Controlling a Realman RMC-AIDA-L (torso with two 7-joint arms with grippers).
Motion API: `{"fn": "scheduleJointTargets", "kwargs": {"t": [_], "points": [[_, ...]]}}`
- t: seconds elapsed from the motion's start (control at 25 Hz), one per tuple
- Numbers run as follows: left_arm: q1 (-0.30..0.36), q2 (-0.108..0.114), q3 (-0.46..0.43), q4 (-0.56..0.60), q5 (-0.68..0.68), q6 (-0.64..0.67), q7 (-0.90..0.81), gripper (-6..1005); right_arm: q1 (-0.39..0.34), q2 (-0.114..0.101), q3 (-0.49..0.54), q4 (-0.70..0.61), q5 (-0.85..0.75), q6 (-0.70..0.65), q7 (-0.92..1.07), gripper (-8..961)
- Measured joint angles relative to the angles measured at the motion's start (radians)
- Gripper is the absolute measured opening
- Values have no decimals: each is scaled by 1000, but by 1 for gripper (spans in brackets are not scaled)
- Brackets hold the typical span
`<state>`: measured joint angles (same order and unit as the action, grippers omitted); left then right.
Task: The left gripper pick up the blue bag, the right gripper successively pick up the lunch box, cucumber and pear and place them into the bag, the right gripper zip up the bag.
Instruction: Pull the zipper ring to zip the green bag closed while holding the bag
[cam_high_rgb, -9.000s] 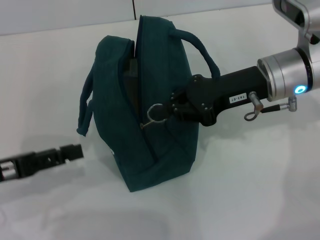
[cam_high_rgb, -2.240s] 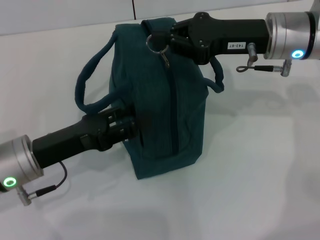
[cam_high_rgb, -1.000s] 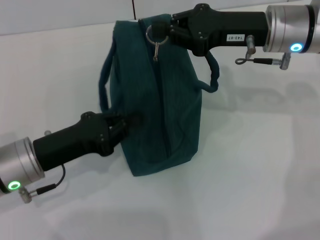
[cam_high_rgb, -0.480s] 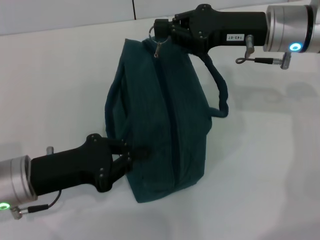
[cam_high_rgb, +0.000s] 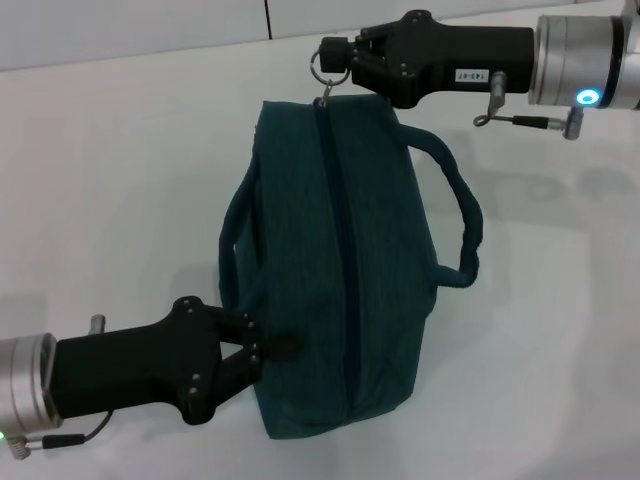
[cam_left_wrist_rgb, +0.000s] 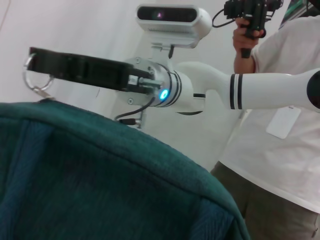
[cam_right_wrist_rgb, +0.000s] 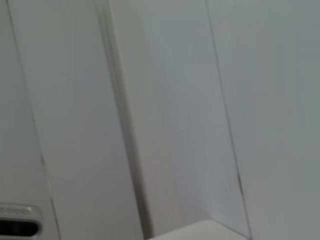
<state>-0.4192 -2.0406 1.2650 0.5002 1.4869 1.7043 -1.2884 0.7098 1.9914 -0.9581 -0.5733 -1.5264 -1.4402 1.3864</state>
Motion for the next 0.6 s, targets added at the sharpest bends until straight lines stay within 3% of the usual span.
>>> {"fn": "scheduleJointTargets", "kwargs": {"t": [0.6], "points": [[9,0,0,-1,25,30,14,58,-16,16,1,2,-26,122,-69,13]]}}
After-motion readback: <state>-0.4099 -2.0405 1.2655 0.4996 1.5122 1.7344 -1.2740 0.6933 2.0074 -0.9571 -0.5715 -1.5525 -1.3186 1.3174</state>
